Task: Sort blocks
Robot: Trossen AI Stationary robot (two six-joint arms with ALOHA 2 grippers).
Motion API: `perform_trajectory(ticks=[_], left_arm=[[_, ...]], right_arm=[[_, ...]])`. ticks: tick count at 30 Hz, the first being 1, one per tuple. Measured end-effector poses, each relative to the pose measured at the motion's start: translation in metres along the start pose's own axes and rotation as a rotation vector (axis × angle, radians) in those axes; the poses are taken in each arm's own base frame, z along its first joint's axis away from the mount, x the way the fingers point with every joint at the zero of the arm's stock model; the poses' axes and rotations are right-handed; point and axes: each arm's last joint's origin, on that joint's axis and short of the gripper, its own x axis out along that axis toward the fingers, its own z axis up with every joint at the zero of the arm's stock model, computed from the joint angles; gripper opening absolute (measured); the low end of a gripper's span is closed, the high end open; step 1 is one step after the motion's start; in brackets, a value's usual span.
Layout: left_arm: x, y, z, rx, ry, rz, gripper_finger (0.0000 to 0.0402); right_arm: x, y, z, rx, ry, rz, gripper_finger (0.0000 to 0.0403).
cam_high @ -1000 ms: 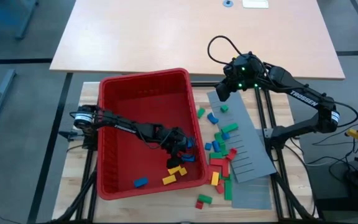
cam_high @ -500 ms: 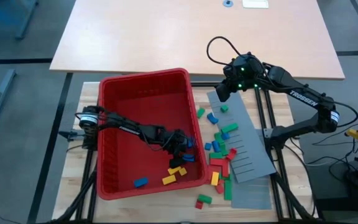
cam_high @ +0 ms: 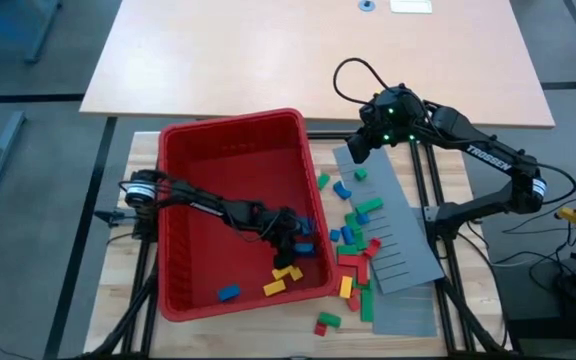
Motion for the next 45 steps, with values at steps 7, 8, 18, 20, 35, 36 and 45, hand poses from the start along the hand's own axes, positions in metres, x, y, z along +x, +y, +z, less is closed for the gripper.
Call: perform_trajectory(ticks=[7, 8, 18, 20, 35, 36, 45], left_arm=[[-0.025, -0.006, 0.005, -0.035, -0.004, 0.044, 0.0103], [-0.032, -0.008, 0.007, -0.034, -0.010, 0.053, 0.0103], [-0.119, -0.026, 0.015, -0.015, -0.112, 0.180, 0.0103], [-0.136, -0.030, 0.018, -0.014, -0.170, 0.173, 0.0103], [-0.193, -0.055, 0.052, 0.042, -0.460, 0.093, 0.0103], [-0.192, -0.057, 0.057, 0.054, -0.462, 0.094, 0.0103], [-0.163, -0.072, 0.114, 0.193, -0.430, 0.028, 0.0103]], right_arm=[[0.000, 0.000, 0.000, -0.003, -0.002, 0.001, 0.0000], [0.000, 0.000, 0.000, -0.003, -0.003, 0.001, 0.0000], [0.000, 0.000, 0.000, -0.004, -0.004, 0.001, 0.0000], [0.000, 0.000, 0.001, -0.004, -0.006, 0.002, 0.0000], [0.000, 0.001, 0.003, 0.005, -0.027, 0.009, 0.0000], [0.000, 0.001, 0.003, 0.005, -0.026, 0.010, 0.0000], [0.000, 0.001, 0.002, 0.014, -0.024, 0.010, 0.0000]])
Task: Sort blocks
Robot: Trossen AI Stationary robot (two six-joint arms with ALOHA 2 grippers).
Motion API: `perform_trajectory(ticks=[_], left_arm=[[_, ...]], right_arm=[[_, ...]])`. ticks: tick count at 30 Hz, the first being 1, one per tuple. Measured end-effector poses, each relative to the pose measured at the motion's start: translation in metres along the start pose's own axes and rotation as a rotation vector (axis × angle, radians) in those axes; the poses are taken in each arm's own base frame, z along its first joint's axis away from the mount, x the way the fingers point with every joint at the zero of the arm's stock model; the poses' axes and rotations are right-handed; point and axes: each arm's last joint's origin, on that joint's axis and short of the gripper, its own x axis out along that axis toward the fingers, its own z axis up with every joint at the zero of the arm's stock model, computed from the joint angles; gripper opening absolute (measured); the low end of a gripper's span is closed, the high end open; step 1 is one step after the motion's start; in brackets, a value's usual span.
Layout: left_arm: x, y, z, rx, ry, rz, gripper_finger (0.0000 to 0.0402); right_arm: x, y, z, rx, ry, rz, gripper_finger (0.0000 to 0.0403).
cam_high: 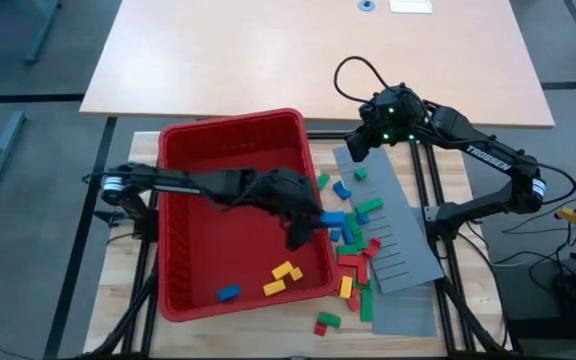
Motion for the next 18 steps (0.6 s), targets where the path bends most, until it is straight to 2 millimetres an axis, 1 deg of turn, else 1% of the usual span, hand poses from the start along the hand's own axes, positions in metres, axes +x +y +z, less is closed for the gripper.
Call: perform_trajectory(ticks=[3, 7, 10, 11, 13, 16, 18], left_arm=[[0.023, -0.001, 0.006, 0.013, 0.047, -0.030, 0.0103], [0.051, 0.001, 0.008, 0.007, 0.125, -0.046, 0.0103], [0.062, 0.002, 0.009, 0.002, 0.161, -0.047, 0.0103], [0.064, 0.002, 0.010, 0.002, 0.160, -0.047, 0.0109], [0.065, 0.002, 0.010, 0.000, 0.173, -0.045, 0.0153], [0.066, 0.004, 0.011, -0.002, 0.170, -0.041, 0.0243], [0.065, 0.007, 0.011, -0.010, 0.170, -0.035, 0.0292]], right_arm=[[0.000, 0.000, 0.000, 0.004, 0.001, -0.001, 0.0000], [0.000, 0.000, 0.000, 0.005, 0.002, 0.000, 0.0000], [0.000, 0.000, 0.000, 0.006, 0.003, 0.002, 0.0000], [0.000, 0.000, 0.000, 0.003, 0.003, 0.002, 0.0000], [0.000, 0.000, -0.001, 0.002, 0.007, 0.001, 0.0000], [0.000, 0.000, -0.001, -0.004, 0.011, 0.000, 0.0000], [0.000, 0.000, -0.001, -0.005, 0.012, 0.000, 0.0000]])
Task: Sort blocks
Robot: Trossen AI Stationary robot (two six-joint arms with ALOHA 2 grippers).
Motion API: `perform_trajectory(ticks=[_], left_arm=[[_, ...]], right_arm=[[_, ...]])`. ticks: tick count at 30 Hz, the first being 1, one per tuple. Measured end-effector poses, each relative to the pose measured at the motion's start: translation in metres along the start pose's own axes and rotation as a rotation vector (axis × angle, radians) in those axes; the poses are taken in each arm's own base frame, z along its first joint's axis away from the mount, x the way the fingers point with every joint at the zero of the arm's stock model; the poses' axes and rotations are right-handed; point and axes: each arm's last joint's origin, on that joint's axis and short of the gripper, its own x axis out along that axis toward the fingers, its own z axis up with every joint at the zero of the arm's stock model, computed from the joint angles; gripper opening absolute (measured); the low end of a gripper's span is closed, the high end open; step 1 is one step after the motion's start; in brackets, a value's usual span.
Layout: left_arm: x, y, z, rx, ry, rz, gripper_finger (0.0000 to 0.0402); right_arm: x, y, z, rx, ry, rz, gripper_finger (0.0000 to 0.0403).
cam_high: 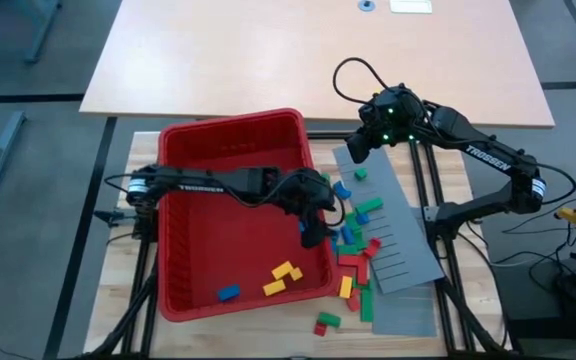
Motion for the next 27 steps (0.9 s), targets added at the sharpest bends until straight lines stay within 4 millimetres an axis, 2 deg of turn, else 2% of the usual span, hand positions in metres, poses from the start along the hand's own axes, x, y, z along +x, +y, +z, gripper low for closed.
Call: perform_trajectory(ticks=[2, 5, 12, 20, 27], left_arm=[[-0.001, 0.003, 0.001, -0.007, -0.001, 0.007, 0.0325], [-0.007, 0.007, 0.003, -0.015, -0.003, 0.017, 0.0342], [-0.034, 0.015, 0.013, -0.025, -0.042, 0.048, 0.0312], [-0.071, 0.022, 0.011, -0.015, -0.012, 0.163, 0.0310], [-0.081, 0.023, 0.006, -0.001, -0.009, 0.193, 0.0310]], right_arm=[[0.000, 0.000, 0.000, -0.003, 0.003, -0.001, 0.0000], [0.000, 0.000, -0.001, -0.004, 0.014, -0.005, 0.0000], [0.000, -0.001, -0.002, -0.012, 0.020, -0.007, 0.0000], [0.000, -0.001, -0.002, -0.019, 0.020, -0.007, 0.0000], [0.000, -0.001, -0.002, -0.021, 0.020, -0.007, 0.0000]])
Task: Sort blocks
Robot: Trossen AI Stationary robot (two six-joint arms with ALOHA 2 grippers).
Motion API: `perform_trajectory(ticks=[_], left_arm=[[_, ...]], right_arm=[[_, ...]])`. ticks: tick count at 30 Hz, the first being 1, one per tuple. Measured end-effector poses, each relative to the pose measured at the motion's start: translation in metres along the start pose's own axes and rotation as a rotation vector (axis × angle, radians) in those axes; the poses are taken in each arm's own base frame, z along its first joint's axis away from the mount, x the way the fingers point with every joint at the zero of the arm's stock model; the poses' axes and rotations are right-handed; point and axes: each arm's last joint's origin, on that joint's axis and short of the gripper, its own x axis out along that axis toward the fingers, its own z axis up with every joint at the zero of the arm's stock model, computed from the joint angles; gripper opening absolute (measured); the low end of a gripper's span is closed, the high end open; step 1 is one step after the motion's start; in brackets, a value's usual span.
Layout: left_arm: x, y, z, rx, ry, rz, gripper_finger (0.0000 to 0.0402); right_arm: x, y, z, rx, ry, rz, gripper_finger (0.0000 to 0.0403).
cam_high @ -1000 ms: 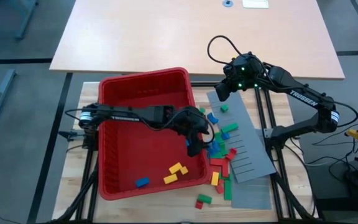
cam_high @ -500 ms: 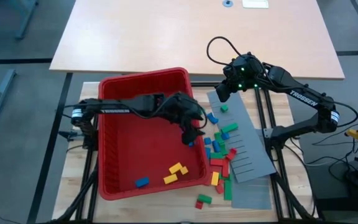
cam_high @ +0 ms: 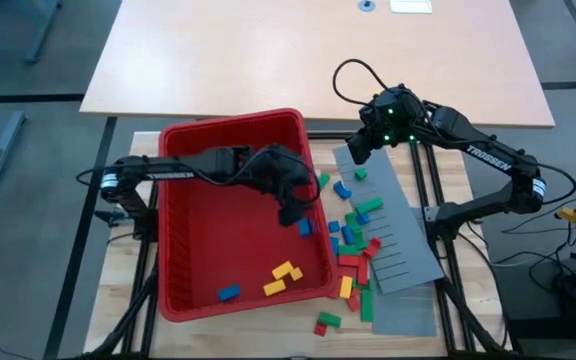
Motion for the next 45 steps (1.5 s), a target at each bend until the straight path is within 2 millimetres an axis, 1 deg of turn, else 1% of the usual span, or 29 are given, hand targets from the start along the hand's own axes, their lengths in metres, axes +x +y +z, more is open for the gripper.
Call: perform_trajectory(ticks=[3, 8, 16, 20, 26, 31, 34, 38, 45], left_arm=[[0.005, 0.001, -0.009, -0.003, 0.032, 0.006, 0.0310], [0.015, 0.005, -0.034, -0.023, 0.086, 0.015, 0.0310], [0.033, 0.014, -0.091, -0.115, 0.047, 0.011, 0.0310], [0.048, 0.018, -0.121, -0.173, 0.055, 0.015, 0.0310], [0.072, 0.025, -0.151, -0.294, 0.090, 0.032, 0.0310], [0.092, 0.027, -0.162, -0.311, 0.120, 0.042, 0.0310], [0.103, 0.028, -0.165, -0.303, 0.108, 0.042, 0.0310], [0.113, 0.029, -0.166, -0.305, 0.074, 0.051, 0.0310], [0.126, 0.035, -0.178, -0.343, 0.101, 0.128, 0.0310]], right_arm=[[0.000, 0.000, 0.000, -0.002, 0.001, -0.001, 0.0000], [0.000, 0.000, -0.001, -0.005, 0.010, -0.003, 0.0000], [0.000, -0.001, -0.002, -0.018, 0.022, -0.007, 0.0000], [0.000, -0.001, -0.002, -0.021, 0.021, -0.007, 0.0000], [0.000, -0.001, -0.002, -0.018, 0.020, -0.011, 0.0000], [0.000, -0.001, -0.002, -0.015, 0.019, -0.011, 0.0000], [0.000, -0.001, -0.002, -0.012, 0.019, -0.011, 0.0000], [0.000, -0.001, -0.002, -0.010, 0.021, -0.012, 0.0000], [0.000, -0.001, -0.002, -0.001, 0.019, -0.012, 0.0000]])
